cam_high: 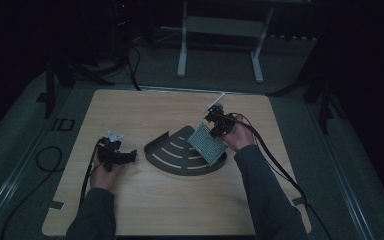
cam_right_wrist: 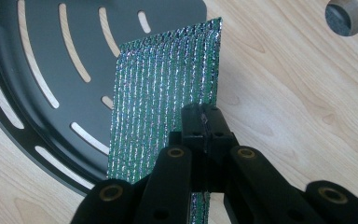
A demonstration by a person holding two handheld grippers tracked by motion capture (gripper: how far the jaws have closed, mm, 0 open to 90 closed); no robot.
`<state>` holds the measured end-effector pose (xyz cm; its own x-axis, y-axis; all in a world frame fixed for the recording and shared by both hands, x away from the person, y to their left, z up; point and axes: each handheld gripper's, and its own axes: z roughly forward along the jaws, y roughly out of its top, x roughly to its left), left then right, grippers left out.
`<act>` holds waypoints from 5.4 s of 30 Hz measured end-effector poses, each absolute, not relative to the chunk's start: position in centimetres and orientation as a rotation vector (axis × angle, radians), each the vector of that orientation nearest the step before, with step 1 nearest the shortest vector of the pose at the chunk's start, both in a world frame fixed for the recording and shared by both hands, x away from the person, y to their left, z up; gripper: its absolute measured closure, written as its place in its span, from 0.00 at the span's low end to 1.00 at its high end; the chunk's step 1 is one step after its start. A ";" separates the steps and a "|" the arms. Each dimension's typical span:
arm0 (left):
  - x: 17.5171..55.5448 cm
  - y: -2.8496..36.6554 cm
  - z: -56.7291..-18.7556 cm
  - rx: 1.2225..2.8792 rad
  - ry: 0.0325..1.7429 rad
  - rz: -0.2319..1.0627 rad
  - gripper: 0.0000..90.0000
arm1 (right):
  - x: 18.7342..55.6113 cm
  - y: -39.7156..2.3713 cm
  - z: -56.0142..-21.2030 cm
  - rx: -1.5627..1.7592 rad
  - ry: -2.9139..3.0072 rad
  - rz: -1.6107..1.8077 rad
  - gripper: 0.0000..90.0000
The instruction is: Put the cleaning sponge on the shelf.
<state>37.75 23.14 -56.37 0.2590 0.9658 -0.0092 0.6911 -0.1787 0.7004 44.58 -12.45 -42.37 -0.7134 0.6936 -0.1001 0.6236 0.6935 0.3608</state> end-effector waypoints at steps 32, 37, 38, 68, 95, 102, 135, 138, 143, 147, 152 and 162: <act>37.8 23.1 -56.4 1.943 1.497 0.602 0.10 | 44.9 -11.8 -43.6 1.091 2.674 0.400 1.00; 37.8 23.1 -56.4 1.945 1.496 0.601 0.10 | 44.9 -11.7 -43.8 1.093 2.659 0.373 1.00; 37.8 23.1 -56.4 1.946 1.496 0.602 0.10 | 44.9 -11.7 -43.9 1.092 2.659 0.371 1.00; 37.8 23.1 -56.4 1.947 1.495 0.600 0.10 | 44.6 -10.7 -45.2 1.086 2.675 0.316 1.00; 37.8 23.1 -56.4 1.947 1.495 0.601 0.10 | 44.7 -10.4 -46.3 1.061 2.672 0.234 1.00; 37.8 23.1 -56.4 1.947 1.495 0.600 0.10 | 44.8 -10.5 -46.3 1.065 2.671 0.223 1.00; 37.8 23.1 -56.4 1.950 1.494 0.600 0.10 | 44.9 -10.6 -46.6 1.066 2.654 0.200 0.93; 37.8 23.1 -56.4 1.946 1.495 0.600 0.10 | 44.7 -10.8 -46.2 1.059 2.646 0.214 0.87; 37.8 23.1 -56.4 1.948 1.494 0.600 0.10 | 44.6 -11.2 -45.6 1.059 2.632 0.236 0.77; 37.8 23.1 -56.4 1.945 1.495 0.600 0.10 | 44.7 -12.7 -45.0 1.108 2.635 0.306 0.68; 37.8 23.1 -56.4 1.945 1.495 0.600 0.10 | 44.3 -14.0 -44.6 1.116 2.631 0.346 0.65; 37.9 23.1 -56.4 1.948 1.494 0.600 0.10 | 43.2 -17.2 -44.4 1.159 2.576 0.381 0.58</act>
